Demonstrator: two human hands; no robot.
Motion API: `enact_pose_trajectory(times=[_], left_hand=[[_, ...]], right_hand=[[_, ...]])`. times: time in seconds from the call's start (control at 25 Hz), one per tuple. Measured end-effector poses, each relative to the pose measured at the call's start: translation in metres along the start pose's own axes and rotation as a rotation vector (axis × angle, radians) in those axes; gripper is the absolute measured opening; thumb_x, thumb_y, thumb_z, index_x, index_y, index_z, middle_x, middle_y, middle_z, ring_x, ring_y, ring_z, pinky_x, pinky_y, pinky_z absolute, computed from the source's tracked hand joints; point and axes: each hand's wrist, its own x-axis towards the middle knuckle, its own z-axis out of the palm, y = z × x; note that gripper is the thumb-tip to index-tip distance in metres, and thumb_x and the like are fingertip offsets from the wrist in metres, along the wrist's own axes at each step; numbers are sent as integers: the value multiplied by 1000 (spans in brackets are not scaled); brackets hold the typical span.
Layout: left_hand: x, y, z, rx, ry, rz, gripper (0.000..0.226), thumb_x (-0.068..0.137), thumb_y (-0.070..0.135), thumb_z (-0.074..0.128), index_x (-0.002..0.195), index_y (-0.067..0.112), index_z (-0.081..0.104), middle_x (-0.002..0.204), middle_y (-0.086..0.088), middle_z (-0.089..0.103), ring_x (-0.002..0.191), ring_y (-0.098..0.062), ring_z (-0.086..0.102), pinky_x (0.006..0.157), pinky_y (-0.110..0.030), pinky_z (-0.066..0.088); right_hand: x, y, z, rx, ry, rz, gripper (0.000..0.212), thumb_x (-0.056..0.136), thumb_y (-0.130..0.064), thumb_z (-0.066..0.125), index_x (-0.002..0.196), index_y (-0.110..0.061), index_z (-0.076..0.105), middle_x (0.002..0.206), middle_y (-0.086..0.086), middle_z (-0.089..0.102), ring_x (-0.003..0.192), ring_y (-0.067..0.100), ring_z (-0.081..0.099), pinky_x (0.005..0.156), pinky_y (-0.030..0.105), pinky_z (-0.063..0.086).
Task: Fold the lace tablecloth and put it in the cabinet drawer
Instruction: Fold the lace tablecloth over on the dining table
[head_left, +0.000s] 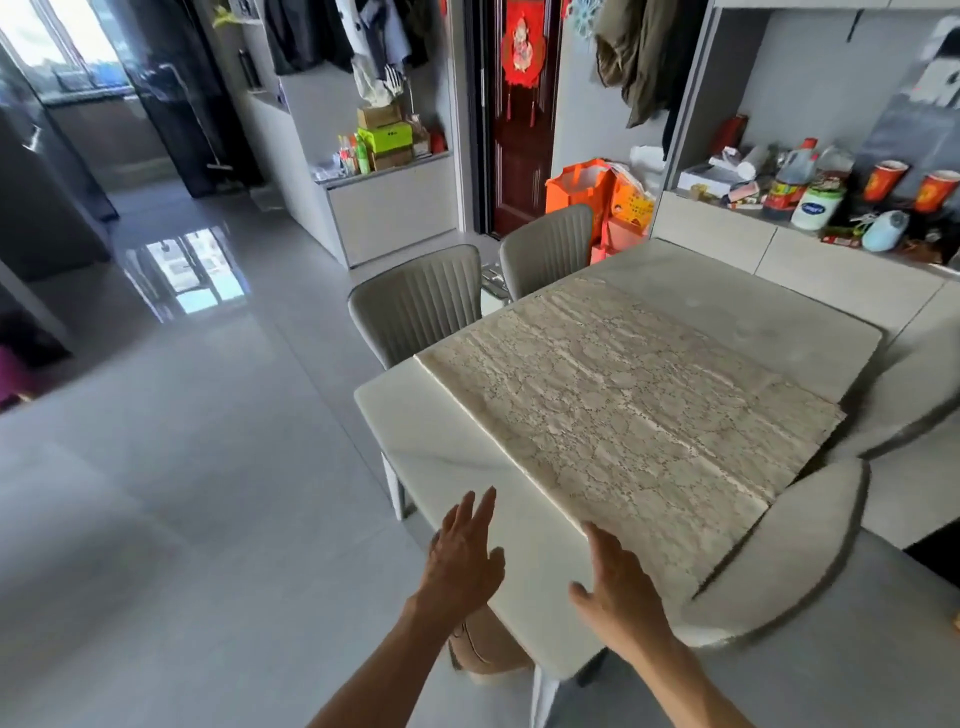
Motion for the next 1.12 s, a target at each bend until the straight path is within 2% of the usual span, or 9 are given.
enact_pose_trajectory(times=[0.12, 0.2, 0.52, 0.68, 0.88, 1.04, 1.12], left_hand=[[18, -56, -34, -20, -7, 161, 75, 93, 34, 49, 154, 35, 5, 163, -1, 13, 149, -21, 14, 119, -44, 22], [37, -80, -50, 11, -52, 185, 76, 93, 34, 50, 154, 32, 5, 163, -2, 13, 149, -22, 14, 119, -44, 22], [139, -127, -52, 231, -232, 191, 72, 97, 29, 43, 155, 29, -1, 164, -1, 6, 149, -19, 11, 119, -37, 18], [190, -136, -65, 291, -223, 172, 71, 95, 31, 43, 155, 28, 5, 163, 0, 12, 147, -17, 15, 118, -35, 16], [282, -133, -77, 399, -252, 236, 68, 94, 34, 42, 154, 26, 11, 160, 1, 18, 143, -19, 22, 116, -34, 21], [372, -137, -58, 509, -335, 397, 66, 94, 30, 42, 153, 23, 15, 158, 0, 22, 141, -20, 26, 113, -36, 27], [415, -142, -42, 620, -379, 506, 66, 93, 28, 43, 153, 22, 15, 158, -2, 23, 140, -22, 28, 112, -37, 29]], right_hand=[[21, -47, 33, -61, -46, 96, 77, 94, -40, 48, 155, -26, 3, 160, -1, 22, 138, 21, 36, 105, 32, 39], [30, -67, 42, -33, -54, 177, 76, 94, -39, 47, 155, -24, 3, 160, -2, 21, 138, 21, 35, 106, 33, 37], [112, -75, 54, 110, 19, 349, 79, 92, -37, 50, 155, -25, 4, 158, 0, 26, 134, 25, 39, 102, 36, 40], [170, -72, 50, 154, 2, 406, 84, 89, -34, 52, 155, -24, 1, 156, 1, 30, 132, 26, 41, 100, 36, 41], [237, -65, 42, 79, -21, 466, 72, 90, -40, 49, 153, -26, 17, 156, -3, 27, 131, 23, 41, 98, 34, 44], [281, -63, 52, 93, -31, 600, 63, 90, -37, 47, 149, -28, 27, 159, -5, 20, 136, 23, 36, 103, 35, 40], [299, -64, 63, 27, -30, 647, 61, 89, -32, 48, 147, -26, 29, 156, -3, 26, 132, 24, 40, 100, 36, 41]])
